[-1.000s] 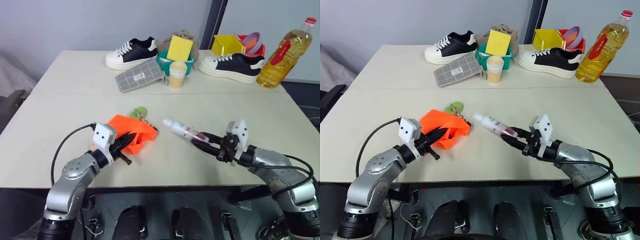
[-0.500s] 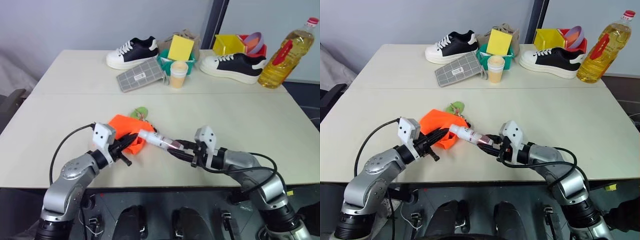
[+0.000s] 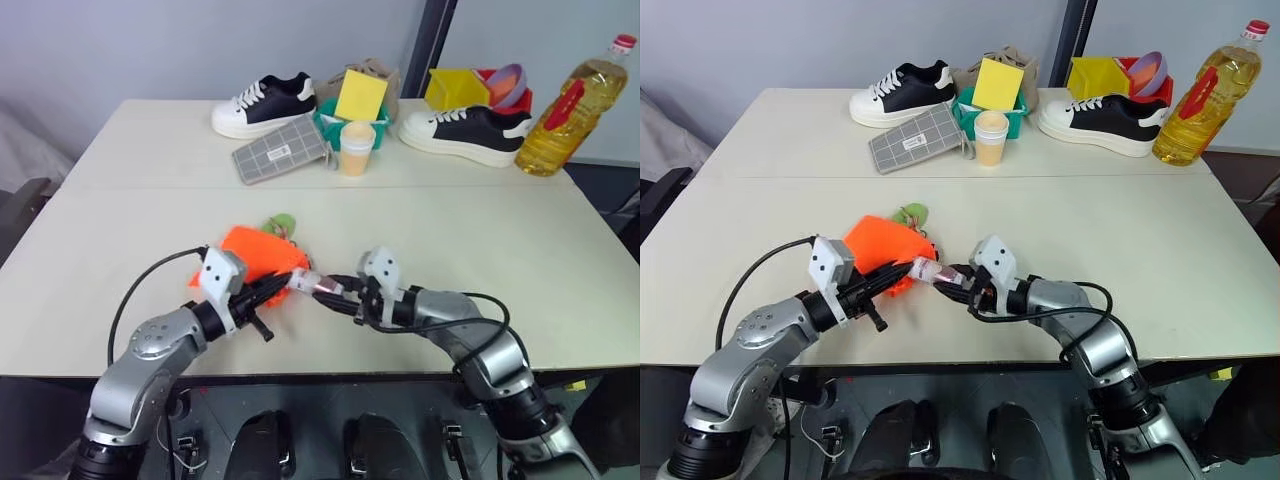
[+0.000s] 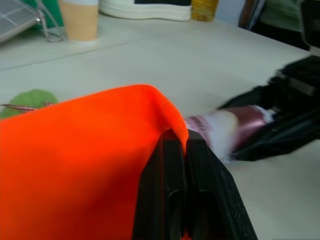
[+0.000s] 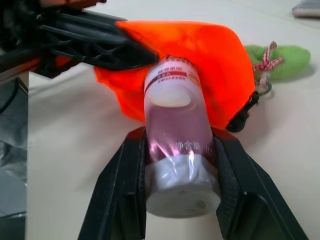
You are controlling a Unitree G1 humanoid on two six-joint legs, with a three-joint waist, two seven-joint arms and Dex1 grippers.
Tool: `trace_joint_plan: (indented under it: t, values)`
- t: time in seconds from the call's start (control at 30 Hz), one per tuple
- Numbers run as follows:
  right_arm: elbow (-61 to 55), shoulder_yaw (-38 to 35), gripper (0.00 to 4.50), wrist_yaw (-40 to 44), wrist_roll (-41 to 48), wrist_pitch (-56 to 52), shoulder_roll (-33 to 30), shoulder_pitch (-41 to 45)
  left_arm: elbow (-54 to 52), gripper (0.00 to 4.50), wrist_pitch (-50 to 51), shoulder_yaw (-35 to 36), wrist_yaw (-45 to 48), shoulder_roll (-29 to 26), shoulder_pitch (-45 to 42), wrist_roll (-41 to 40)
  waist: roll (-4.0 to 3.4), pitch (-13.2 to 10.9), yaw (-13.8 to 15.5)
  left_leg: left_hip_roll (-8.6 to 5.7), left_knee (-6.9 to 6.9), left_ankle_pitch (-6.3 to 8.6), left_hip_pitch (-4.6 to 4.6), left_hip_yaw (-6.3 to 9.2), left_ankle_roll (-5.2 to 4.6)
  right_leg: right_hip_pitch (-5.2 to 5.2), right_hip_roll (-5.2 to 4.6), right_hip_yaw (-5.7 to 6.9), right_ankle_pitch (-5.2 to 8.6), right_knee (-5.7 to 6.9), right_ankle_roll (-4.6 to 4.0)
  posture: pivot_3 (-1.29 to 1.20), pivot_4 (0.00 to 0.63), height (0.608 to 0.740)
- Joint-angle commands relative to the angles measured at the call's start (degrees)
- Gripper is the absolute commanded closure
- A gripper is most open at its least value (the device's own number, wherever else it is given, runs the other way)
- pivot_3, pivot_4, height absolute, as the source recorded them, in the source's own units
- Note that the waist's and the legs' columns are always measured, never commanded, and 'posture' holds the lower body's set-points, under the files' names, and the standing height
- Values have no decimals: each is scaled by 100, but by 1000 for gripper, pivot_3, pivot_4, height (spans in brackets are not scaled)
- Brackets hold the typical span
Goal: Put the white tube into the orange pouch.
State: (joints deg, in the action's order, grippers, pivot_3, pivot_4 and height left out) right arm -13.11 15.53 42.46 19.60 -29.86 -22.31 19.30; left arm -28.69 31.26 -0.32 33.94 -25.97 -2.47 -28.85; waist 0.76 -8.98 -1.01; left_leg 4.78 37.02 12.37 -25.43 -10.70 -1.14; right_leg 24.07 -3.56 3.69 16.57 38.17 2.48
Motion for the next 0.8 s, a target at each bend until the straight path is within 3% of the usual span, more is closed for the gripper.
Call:
trace_joint_plan:
  t: [0.03, 0.4, 0.57, 0.6, 0.77, 0.8]
  values:
    - [75, 100, 3311, 13, -123, 236, 240, 356, -396, 4500, 87, -82, 52, -54, 29, -130, 0, 0, -5, 0, 0, 0, 0, 0, 0, 0, 0, 0, 0, 0, 0, 0, 150, 740]
    - [1464, 506, 3311, -239, -776, 259, 1190, 1495, -604, 4500, 221, -47, -9, -98, 182, -277, -1, 0, -22, 0, -2, -2, -1, -2, 0, 2, 0, 0, -1, 2, 2, 0, 150, 740]
    - [1375, 530, 3311, -40, -764, 171, 1257, 1533, -598, 4500, 179, 32, -60, -130, 280, -259, -1, 0, -16, -1, -2, -9, -3, -5, 18, 3, -2, 0, -2, 1, 2, 0, 150, 740]
    - [1321, 522, 2362, -5, -744, 137, 1236, 1514, -589, 4500, 169, 45, -59, -139, 290, -254, -1, 0, -18, -1, -2, -8, -3, -6, 18, 3, -3, 0, -1, 1, 2, 0, 150, 740]
    - [819, 356, 149, 111, -633, -35, 912, 1274, -512, 4500, 107, 112, -3, -218, 359, -261, -1, -1, -20, -1, -6, 0, -3, -6, 8, 8, -6, 0, -1, 0, 0, 0, 150, 740]
    - [636, 273, 67, 176, -572, -103, 759, 1150, -481, 4500, 88, 127, 22, -247, 380, -254, -1, -1, -25, -1, -6, 1, -6, -7, 6, 11, -7, -2, 0, 0, 0, 0, 150, 740]
